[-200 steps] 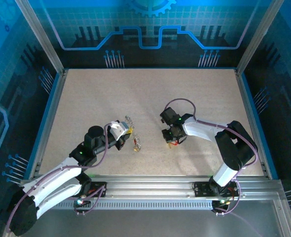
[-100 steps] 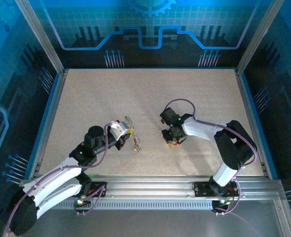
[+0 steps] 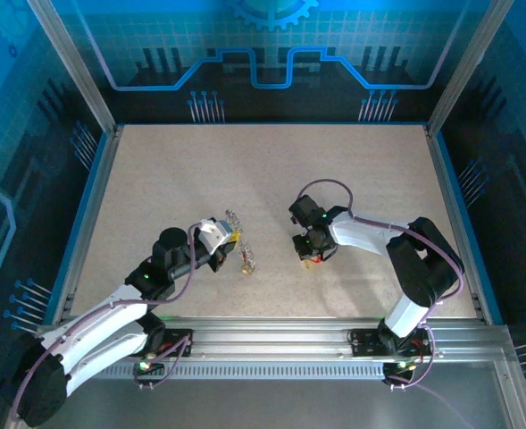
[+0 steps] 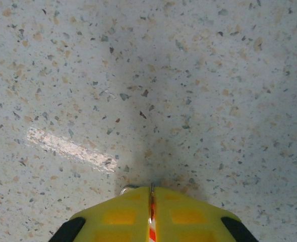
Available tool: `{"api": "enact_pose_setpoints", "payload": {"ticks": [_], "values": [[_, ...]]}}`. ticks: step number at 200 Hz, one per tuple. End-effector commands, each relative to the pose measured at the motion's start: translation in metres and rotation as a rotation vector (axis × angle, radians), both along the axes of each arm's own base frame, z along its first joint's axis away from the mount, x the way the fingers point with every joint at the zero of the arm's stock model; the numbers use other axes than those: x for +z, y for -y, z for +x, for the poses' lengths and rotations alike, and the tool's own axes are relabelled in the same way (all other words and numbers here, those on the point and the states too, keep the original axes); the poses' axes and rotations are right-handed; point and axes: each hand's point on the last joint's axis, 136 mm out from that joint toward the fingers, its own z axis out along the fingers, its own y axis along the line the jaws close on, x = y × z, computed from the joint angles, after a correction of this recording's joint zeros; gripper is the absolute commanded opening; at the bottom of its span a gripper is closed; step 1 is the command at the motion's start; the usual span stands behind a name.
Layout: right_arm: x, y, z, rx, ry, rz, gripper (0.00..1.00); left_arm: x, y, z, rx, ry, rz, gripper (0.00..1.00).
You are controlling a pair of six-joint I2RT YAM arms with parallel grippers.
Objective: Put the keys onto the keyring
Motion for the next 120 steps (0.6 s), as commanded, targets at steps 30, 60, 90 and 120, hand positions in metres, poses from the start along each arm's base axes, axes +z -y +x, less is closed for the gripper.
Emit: {"api": "enact_pose_setpoints", "payload": {"ticks": [30,60,90,120], "values": [[0.006,-0.002,-0.001,0.033,0.044,0.039,0.00,0.008,0.006,-0.007,-0.062,0.046,0.001,0.00],[0.039,-0.025,-0.004,0.162,0.175,0.184,0.00,0.008,0.015,-0.014,-0.140,0.045,0.021,0.00],[0.082,-0.055,-0.014,0.319,0.304,0.389,0.00,0.007,0.019,-0.016,-0.177,0.065,0.037,0.00],[0.105,-0.077,-0.026,0.442,0.337,0.501,0.00,0.001,0.025,-0.016,-0.214,0.066,0.052,0.00]]}}
